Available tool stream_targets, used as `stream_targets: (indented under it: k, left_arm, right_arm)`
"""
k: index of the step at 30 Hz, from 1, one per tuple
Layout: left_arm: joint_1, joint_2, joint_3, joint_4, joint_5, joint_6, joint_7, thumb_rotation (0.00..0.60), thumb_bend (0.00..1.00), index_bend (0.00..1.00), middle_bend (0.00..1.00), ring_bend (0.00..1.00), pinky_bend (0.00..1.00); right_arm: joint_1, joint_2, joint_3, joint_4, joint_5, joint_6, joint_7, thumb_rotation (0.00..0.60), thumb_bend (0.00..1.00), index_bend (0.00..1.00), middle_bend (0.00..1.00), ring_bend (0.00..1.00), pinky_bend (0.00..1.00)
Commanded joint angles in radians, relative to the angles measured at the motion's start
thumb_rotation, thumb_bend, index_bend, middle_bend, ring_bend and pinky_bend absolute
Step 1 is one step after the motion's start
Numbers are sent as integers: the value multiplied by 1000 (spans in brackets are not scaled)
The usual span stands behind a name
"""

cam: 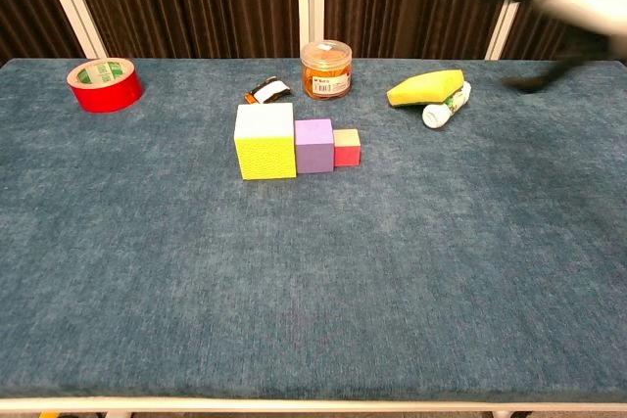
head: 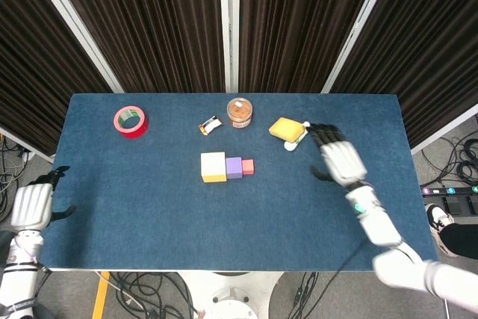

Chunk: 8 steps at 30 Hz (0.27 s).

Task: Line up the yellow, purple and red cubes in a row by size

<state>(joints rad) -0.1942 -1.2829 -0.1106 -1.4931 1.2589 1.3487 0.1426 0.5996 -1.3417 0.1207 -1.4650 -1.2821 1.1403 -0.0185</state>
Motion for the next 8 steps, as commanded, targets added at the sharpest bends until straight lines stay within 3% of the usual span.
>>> stream_targets:
  k: [1,8]
  left_arm:
    - [19,10,8,-8,1,28,19,600,192,255,279,225,288]
    - [55,28,34,-60,27,73,43,600,193,255,267,218,259]
  right_arm:
    - [-207,130,-122,-100,-119,210,56,600,246,0,2,0,0]
    - [-350,137,-177,-107,-172,349,115,600,246,0,0,0,0]
